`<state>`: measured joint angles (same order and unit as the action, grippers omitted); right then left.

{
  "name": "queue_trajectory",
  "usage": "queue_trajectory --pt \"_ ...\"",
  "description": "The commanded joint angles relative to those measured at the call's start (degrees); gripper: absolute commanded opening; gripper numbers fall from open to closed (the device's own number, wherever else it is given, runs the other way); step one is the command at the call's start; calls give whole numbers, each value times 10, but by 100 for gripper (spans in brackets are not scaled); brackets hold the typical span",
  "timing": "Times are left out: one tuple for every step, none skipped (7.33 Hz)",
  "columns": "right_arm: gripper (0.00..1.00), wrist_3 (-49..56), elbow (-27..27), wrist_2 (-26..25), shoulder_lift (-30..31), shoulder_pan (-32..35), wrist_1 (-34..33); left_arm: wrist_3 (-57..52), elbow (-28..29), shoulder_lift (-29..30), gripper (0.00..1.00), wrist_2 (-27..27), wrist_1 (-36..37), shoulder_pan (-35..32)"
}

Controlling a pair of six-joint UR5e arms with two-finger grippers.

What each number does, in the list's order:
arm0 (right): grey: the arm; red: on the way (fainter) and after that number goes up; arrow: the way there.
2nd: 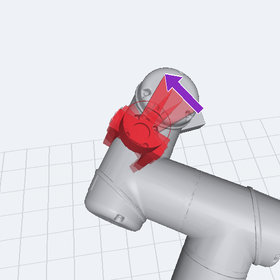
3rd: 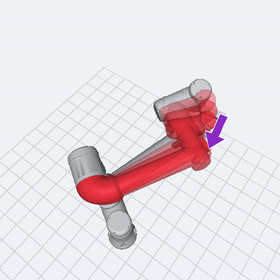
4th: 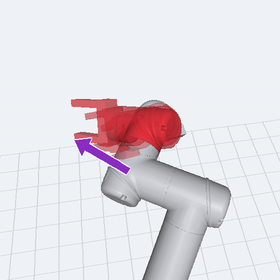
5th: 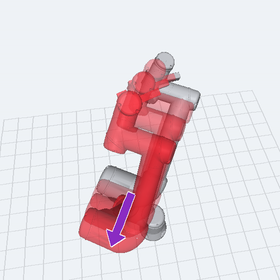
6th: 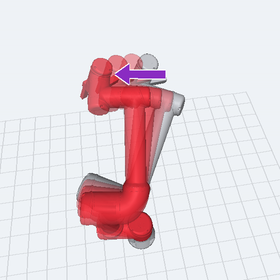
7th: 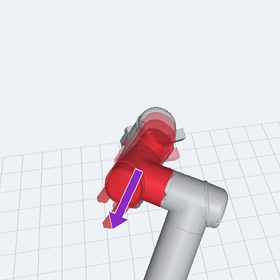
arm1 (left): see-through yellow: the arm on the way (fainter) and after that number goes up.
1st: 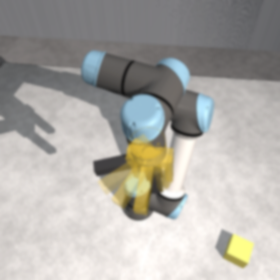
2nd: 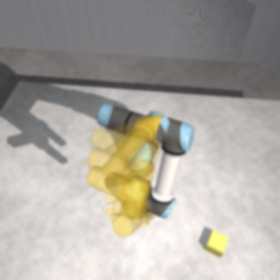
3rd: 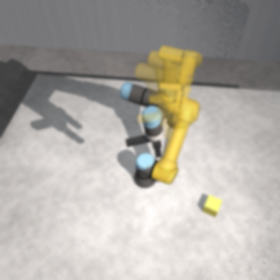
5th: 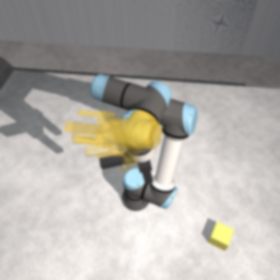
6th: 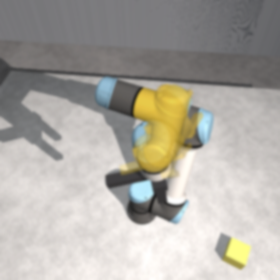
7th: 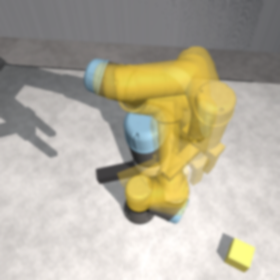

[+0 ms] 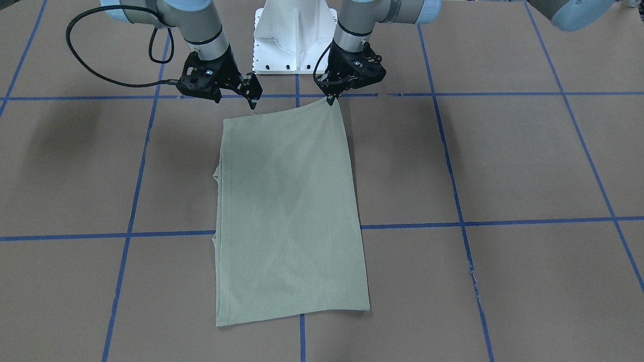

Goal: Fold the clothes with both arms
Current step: 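Grasp the bundle's near end with both grippers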

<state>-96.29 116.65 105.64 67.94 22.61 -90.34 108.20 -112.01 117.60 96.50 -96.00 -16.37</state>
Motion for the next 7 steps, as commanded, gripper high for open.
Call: queue_trajectory --pt "100 -154 -6 -79 0 -60 2 1 1 3 0 0 -2 0" --pt "100 -193 -10 -108 0 -68 2 0 1 3 0 -1 -1 5" --pt "100 -229 -25 -109 0 -72 2 0 2 3 0 -1 -2 10" --pt "100 -233 -39 -109 -1 -73 2 1 2 2 0 -1 -1 10" --pt "100 -233 -56 -109 -4 -74 2 1 7 0 0 -3 -2 16" --pt "100 -233 -56 -109 -4 -73 2 2 7 1 0 -4 -2 23" --pt "100 -233 -56 -109 -5 -73 2 2 8 2 0 -4 -2 31"
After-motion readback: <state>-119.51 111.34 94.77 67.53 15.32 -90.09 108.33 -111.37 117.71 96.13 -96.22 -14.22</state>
